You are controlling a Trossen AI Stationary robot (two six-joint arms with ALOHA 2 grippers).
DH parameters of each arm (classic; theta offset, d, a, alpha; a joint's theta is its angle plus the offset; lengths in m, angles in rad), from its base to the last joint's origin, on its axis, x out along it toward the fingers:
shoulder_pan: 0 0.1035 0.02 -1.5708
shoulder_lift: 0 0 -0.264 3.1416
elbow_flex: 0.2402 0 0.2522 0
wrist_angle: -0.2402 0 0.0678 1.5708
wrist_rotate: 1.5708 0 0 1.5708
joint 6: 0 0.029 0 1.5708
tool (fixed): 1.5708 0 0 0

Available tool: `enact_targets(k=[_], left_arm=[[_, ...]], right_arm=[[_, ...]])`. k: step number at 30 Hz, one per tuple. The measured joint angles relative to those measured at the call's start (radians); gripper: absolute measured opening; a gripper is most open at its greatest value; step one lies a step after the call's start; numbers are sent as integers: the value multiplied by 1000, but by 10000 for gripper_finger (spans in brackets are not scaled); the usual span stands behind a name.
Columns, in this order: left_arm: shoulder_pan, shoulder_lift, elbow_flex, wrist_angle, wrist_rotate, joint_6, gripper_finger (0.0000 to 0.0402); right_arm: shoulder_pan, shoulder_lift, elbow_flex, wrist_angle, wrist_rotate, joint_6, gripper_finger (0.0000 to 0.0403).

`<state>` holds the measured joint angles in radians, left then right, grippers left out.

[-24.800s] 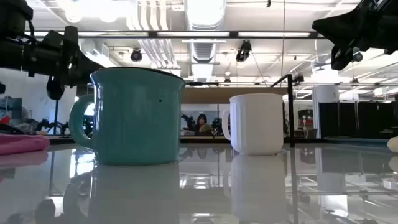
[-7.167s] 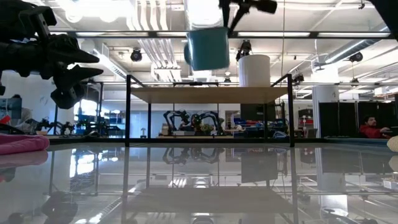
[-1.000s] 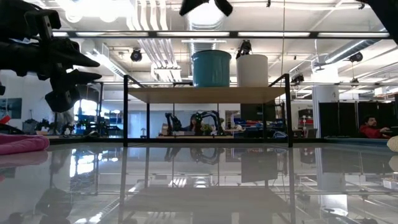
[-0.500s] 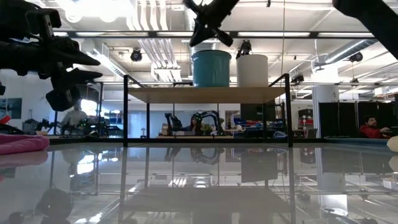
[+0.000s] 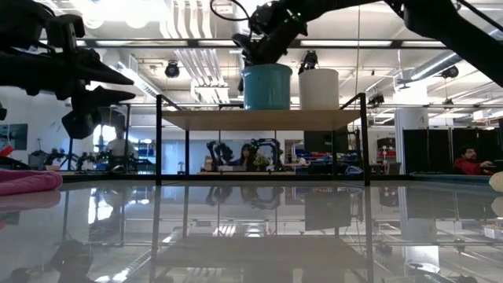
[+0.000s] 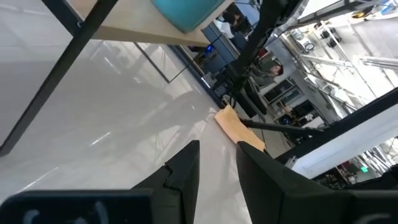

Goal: Stack small to large cups/mugs on shelf
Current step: Put the blue mug on the shelf

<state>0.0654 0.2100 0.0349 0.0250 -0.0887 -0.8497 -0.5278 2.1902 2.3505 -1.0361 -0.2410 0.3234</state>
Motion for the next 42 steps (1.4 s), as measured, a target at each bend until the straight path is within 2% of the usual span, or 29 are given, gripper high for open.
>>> enact_targets(k=[8, 17, 22, 29, 34, 39, 42], left_arm=[[0, 20, 0, 23, -33, 0, 91], [0, 48, 0, 27, -64, -9, 91], [0, 62, 0, 79, -166, 0, 91], [0, 75, 0, 77, -314, -9, 91], [0, 94, 0, 90, -296, -62, 91], [0, 157, 4, 204, -258, -80, 91], [4, 226, 47, 296, -263, -9, 91]], right_arm=[[-53, -8, 0, -112, -2, -46, 9], [-66, -10, 0, -134, -1, -105, 9], [-76, -14, 2, -192, 6, -185, 9], [-118, -45, 4, -149, 28, -256, 9], [-150, -89, 4, -85, 41, -265, 9], [-150, -154, 4, -197, 34, -241, 9], [-115, -200, 4, -261, 82, -242, 9]])
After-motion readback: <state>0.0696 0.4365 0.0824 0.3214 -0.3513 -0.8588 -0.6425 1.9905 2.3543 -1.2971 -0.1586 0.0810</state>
